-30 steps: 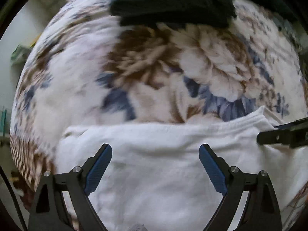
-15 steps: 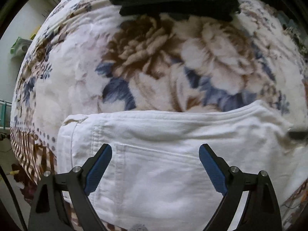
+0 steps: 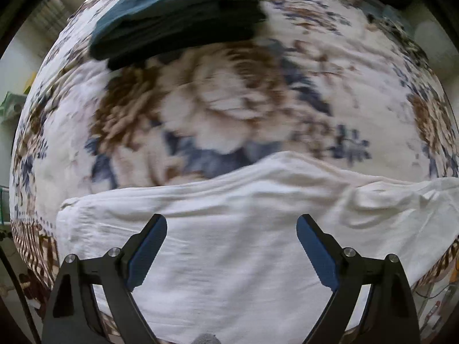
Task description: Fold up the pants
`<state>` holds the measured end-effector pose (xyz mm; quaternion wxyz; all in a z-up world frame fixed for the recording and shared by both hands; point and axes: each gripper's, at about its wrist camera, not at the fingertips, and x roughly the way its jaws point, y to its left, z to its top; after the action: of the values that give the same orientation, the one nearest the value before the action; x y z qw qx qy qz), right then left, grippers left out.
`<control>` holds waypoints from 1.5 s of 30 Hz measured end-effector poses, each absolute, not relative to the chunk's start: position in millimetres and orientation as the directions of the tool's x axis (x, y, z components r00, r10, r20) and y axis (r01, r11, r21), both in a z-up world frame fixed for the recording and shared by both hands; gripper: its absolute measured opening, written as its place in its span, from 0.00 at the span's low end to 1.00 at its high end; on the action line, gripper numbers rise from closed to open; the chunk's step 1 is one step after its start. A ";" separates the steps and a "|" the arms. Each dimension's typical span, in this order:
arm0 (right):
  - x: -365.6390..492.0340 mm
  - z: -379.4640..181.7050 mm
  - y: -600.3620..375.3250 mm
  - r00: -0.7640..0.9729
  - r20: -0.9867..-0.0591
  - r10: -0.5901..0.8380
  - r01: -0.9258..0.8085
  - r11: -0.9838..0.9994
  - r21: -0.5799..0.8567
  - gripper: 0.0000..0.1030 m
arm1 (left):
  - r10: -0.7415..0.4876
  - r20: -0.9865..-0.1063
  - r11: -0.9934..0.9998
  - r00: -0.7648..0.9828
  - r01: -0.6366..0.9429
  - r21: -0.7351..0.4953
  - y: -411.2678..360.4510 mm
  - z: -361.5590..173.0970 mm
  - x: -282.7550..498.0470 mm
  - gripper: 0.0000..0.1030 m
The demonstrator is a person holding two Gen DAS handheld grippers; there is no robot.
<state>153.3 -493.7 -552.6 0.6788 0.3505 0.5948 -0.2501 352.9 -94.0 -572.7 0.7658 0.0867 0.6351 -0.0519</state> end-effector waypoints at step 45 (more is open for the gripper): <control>7.2 -683.7 -639.1 0.514 -0.805 0.295 0.799 0.177 0.575 0.63 | 0.063 -0.997 0.928 -0.036 0.369 0.046 -372.8 -663.0 263.8 0.91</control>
<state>7.2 -639.1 -683.7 0.6217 0.6087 0.4494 -0.2025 263.8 -372.8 -663.0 0.6774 0.1521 0.7108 -0.1128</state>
